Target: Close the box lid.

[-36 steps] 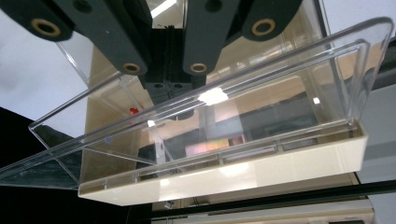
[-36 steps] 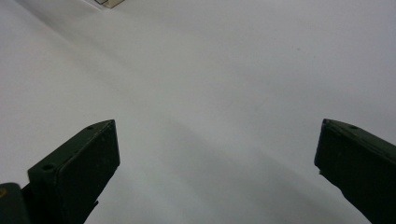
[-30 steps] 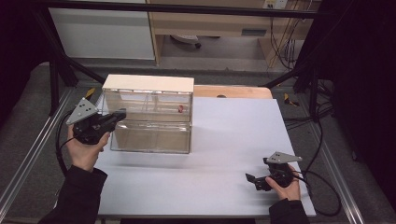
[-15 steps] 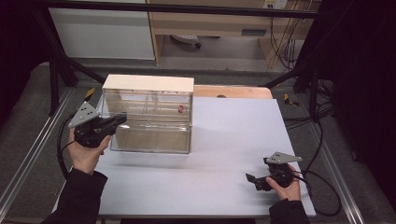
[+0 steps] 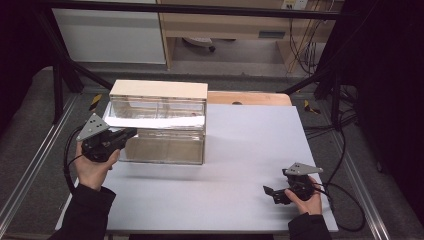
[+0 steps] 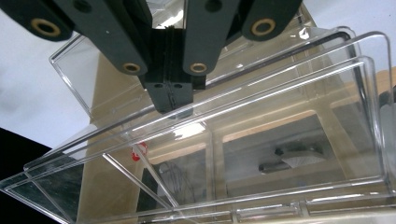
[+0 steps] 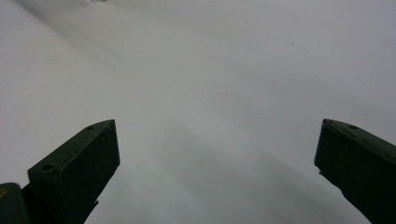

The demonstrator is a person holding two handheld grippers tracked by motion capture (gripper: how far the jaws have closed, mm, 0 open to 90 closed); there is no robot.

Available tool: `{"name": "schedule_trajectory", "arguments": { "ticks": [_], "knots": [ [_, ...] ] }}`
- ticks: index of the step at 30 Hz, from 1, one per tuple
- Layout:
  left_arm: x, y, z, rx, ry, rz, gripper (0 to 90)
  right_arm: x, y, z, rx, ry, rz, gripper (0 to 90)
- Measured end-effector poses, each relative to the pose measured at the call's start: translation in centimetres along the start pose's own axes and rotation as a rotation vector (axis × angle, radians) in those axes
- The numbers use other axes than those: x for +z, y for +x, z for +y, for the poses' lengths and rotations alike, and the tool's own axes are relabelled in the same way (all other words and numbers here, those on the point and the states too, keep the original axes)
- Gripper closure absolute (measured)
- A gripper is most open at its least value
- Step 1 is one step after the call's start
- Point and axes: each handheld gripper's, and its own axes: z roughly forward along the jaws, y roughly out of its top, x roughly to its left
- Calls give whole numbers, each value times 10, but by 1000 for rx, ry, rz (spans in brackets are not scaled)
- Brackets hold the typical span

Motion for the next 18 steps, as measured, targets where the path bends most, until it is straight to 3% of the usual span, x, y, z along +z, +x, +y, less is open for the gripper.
{"name": "schedule_trajectory", "arguments": {
  "ticks": [11, 18],
  "knots": [
    [2, -2, -9, 10, 31, -4, 897, 0, 0, 0, 2, 5, -1, 6],
    [-8, -3, -16, 18, 61, -10, 896, 0, 1, 0, -1, 3, 0, 6]
  ]
}}
